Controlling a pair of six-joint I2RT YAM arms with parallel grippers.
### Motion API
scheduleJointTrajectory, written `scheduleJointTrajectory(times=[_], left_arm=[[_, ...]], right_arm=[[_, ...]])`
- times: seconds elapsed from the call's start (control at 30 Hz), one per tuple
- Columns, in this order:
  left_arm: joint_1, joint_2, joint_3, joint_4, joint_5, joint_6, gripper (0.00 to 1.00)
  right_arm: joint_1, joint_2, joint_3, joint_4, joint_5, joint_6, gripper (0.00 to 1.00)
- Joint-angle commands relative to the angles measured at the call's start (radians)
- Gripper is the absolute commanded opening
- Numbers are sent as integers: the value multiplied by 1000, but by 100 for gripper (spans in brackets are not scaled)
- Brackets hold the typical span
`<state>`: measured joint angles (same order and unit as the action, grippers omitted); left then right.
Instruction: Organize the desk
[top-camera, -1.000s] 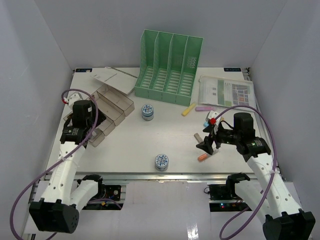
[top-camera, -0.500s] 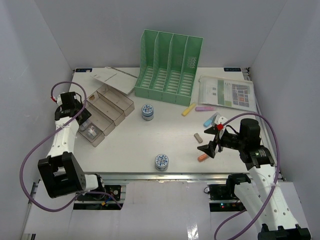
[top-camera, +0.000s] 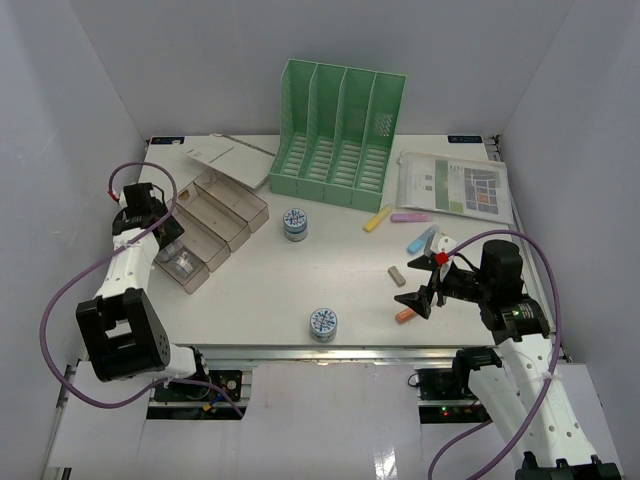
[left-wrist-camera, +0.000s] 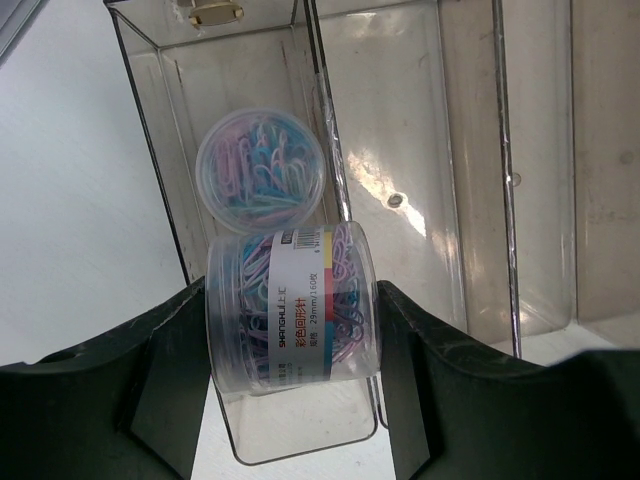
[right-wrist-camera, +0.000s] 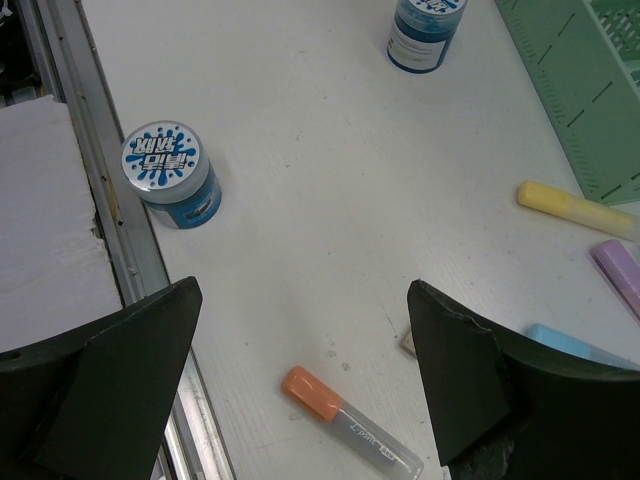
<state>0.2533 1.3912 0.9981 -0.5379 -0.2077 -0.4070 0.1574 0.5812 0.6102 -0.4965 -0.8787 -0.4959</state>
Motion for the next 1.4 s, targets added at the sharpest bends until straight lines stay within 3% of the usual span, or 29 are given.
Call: scheduleJointTrajectory(times=[0.0,0.73,0.87,1.13,1.37], left_arm=[[26,24,31,41,24,19,12],[49,98,-43,68,133,38,19],[50,109,-46,65,122,30,37],[49,82,-8,36,98,32,83],[49,65,31,6,94,36,93]], right_arm=[[-3,-8,0,24,-24,19,90],[-4,-11,3,20,-27,20,90],[-4,-12,2,18,-26,20,90],[-4,-9,2,17,-29,19,90],[-4,-9,3,16,-29,17,90]])
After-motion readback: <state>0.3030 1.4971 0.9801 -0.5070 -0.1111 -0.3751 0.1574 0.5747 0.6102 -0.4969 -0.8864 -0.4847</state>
